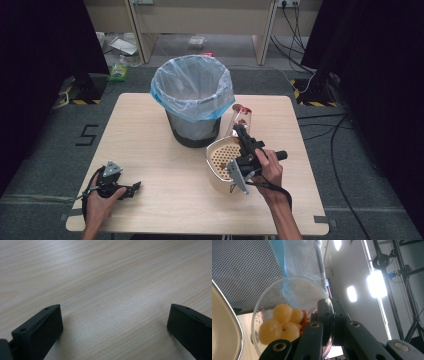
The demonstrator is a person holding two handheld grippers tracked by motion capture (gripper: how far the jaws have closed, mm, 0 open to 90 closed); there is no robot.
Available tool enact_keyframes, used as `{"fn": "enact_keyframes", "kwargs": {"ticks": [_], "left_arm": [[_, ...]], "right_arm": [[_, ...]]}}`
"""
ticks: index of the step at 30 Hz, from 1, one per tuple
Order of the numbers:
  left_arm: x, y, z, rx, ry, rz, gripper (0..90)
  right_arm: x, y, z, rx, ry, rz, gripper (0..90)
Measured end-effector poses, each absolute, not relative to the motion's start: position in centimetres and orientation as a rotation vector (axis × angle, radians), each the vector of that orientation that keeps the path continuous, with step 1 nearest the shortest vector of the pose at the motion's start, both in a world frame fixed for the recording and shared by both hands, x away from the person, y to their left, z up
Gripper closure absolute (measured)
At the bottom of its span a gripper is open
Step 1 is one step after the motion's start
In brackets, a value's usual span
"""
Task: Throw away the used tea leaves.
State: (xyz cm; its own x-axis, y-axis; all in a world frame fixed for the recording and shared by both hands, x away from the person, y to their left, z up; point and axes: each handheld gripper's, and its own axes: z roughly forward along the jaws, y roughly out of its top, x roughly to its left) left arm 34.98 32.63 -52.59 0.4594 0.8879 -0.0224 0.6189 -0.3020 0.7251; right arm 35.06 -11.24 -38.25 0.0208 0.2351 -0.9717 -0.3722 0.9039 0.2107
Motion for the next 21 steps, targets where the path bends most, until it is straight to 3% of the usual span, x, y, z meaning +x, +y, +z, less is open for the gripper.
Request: {"fn": "enact_keyframes", "kwargs": {"ticks": [21], "left_arm": [[35.00, 32.64, -52.59, 2.035, 1.251, 0.510, 0.0]], "right_arm": [[34.55, -11.06, -38.26, -0.158, 1.390, 0.424, 88.3]]}}
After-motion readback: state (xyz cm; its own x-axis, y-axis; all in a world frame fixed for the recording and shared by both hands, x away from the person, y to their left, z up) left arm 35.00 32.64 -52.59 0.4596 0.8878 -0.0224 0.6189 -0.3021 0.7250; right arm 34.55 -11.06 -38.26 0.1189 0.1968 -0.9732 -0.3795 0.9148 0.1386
